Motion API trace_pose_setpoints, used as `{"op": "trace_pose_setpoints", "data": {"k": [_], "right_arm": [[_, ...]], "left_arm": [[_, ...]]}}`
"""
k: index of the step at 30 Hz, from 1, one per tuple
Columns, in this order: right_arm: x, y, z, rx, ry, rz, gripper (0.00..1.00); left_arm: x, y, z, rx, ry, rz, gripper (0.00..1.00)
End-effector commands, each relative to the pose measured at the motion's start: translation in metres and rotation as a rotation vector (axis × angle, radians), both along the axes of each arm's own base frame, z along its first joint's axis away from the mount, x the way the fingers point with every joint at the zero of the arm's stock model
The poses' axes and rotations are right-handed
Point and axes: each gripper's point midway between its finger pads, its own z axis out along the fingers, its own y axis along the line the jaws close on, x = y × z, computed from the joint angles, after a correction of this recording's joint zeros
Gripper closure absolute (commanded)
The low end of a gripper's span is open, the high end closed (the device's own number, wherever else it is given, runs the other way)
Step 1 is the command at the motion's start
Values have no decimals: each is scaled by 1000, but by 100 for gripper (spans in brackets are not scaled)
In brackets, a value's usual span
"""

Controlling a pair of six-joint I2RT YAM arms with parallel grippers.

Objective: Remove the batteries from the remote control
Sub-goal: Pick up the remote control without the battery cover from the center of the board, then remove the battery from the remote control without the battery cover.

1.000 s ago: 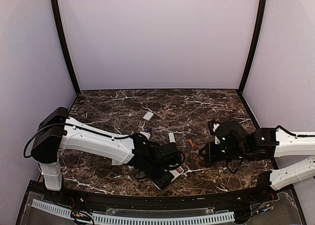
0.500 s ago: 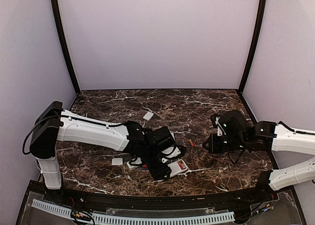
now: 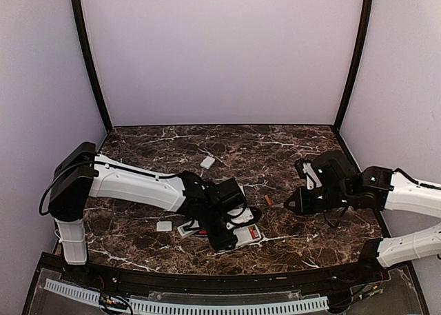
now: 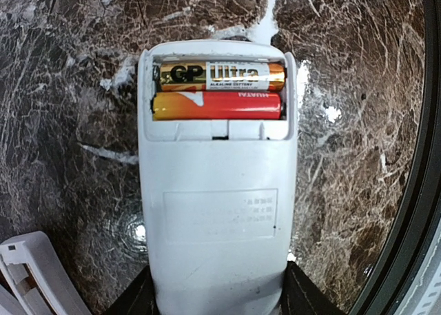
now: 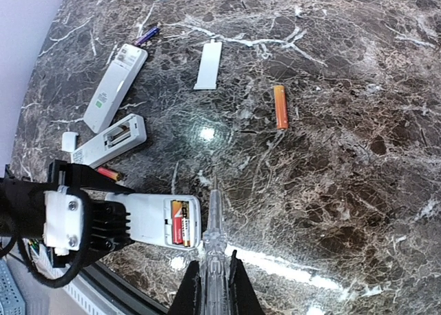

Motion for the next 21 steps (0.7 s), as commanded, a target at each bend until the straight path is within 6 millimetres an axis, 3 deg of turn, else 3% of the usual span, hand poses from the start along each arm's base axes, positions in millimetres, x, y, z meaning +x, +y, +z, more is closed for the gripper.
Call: {"op": "trace_pose_setpoints", "data": {"k": [1, 6, 11, 15, 21], "right_arm": [[-19, 4, 9, 60, 7, 68, 100], [-39, 10, -1, 54, 42, 89, 100], [-55, 32, -19, 26, 69, 117, 100], [-59, 50, -24, -27, 74, 130, 100], [-65, 52, -37, -82, 88, 128, 100]], "left_arm": [[-3, 7, 4, 31, 3, -49, 74], [-1, 10, -2, 22, 26, -40, 74], [0, 16, -9, 62, 11, -30, 75], [0, 19, -16, 102, -9, -29, 75], [1, 22, -19, 125, -22, -38, 75]]}}
